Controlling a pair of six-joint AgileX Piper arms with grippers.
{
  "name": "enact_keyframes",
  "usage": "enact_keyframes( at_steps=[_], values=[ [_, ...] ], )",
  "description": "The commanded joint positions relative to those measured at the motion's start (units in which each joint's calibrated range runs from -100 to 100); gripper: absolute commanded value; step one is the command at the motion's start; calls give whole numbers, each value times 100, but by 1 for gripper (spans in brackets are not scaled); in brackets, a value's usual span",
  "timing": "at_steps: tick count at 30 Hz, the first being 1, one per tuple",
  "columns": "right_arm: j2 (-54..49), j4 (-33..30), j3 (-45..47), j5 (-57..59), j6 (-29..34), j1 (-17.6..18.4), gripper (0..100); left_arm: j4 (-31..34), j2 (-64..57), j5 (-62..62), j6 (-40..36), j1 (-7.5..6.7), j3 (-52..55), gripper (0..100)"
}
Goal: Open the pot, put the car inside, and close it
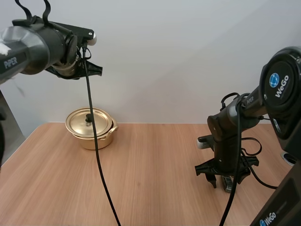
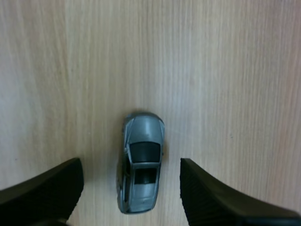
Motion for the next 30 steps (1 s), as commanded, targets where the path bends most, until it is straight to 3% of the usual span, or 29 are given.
enact_keyframes(
  at_steps=[1,3,4,11,19,25,30],
  values=[
    [9,1,8,-14,2,-1,100,3,137,137,71,-1,0,55],
    [9,-32,8,-14,2,-1,100,3,357,177,394,-1,0,93],
    [9,-43,8,-14,2,-1,100,3,448,177,554,-1,0,100],
    [-43,-278,-356,445,2,-1,100,-126,1194,117,440,-1,0,95],
    [-643,-996,-2054,2122,117,-1,100,-126,2095,-218,330,-1,0,95],
    [-1280,-983,-3125,2718,117,-1,100,-104,2700,-565,330,-1,0,95],
    [-1683,-929,-3295,2843,117,-1,100,-104,2978,-965,330,-1,0,95]
  ],
)
